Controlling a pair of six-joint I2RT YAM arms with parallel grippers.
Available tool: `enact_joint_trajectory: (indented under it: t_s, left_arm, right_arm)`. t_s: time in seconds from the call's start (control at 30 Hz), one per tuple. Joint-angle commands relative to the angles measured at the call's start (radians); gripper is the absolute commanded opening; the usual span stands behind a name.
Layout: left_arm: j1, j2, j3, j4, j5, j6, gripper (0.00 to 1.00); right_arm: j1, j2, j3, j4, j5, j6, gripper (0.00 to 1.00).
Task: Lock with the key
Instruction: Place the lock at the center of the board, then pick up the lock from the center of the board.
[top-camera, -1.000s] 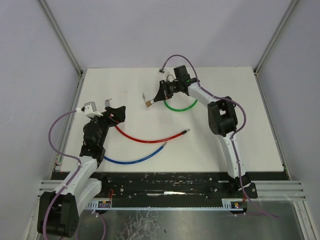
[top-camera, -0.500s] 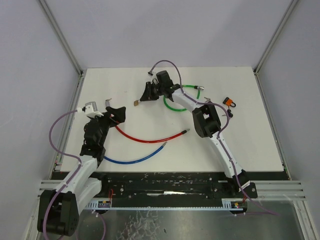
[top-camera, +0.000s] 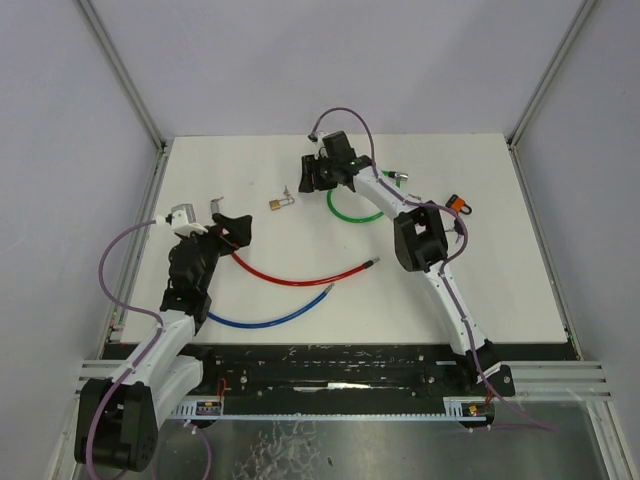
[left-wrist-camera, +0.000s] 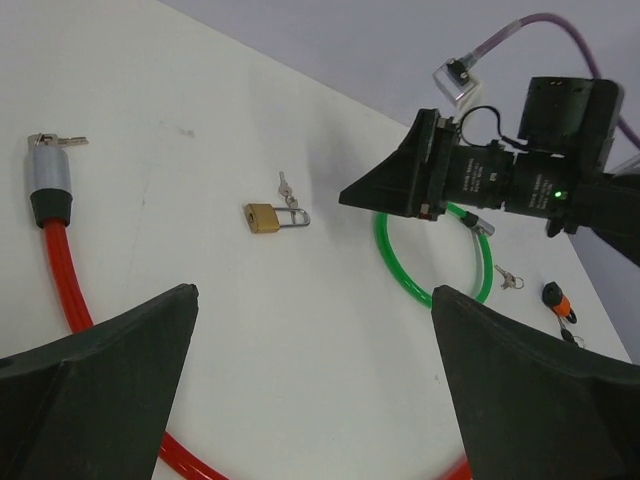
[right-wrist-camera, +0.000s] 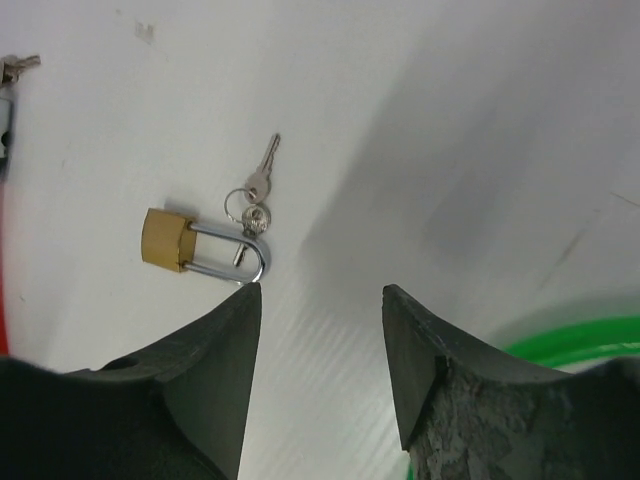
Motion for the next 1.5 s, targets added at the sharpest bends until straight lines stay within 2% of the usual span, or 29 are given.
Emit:
enact_joint_trajectory:
  t_s: [0.0,0.13,0.23,0.5,0.6,0.7,0.8,0.97,1.13,1.47]
  left_arm:
    - [-0.007,-0.009,0.021,-0.003,-0.007,0.019,1.00]
    - [-0.010,-0.002,0.024,-0.003,0.003,0.014,1.00]
    - [-0.013,0.007,0.031,-0.008,0.019,0.003,1.00]
    - [-0.017,0.055,0.068,-0.008,0.143,-0.039,1.00]
    - [-0.017,0.082,0.079,0.007,0.227,-0.073,1.00]
    - [-0.025,0.099,0.102,0.005,0.290,-0.096,0.98]
    - [-0.061,0.072,0.118,-0.041,0.274,-0.060,0.98]
    - [-0.163,0.034,0.147,-0.121,0.189,0.023,0.98]
    - [-0.175,0.047,0.148,-0.107,0.190,0.035,0.98]
    - [-0.175,0.039,0.135,-0.119,0.164,0.066,0.98]
  right_arm:
    - [-0.015,-0.210,0.001,-0.077,-0.101,-0.207,0.56]
    - [-0.023,-0.401,-0.167,-0.165,-0.305,-0.406,0.56]
    - [-0.024,-0.603,-0.350,-0.253,-0.395,-0.583,0.55]
    - [-0.023,-1.102,-0.851,-0.342,-0.388,-0.935,0.57]
    - [-0.029,-1.208,-1.025,-0.294,-0.495,-1.017,0.58]
    - [-0.031,-1.225,-1.130,-0.253,-0.602,-1.102,0.59]
    - [-0.030,-1.189,-1.128,-0.301,-0.657,-1.211,0.58]
    - [-0.030,-1.180,-1.190,-0.342,-0.600,-1.424,0.59]
    - [-0.030,-1.167,-1.302,-0.329,-0.563,-1.694,0.64]
    - [-0.001,-1.032,-1.312,-0.167,-0.378,-1.561,0.63]
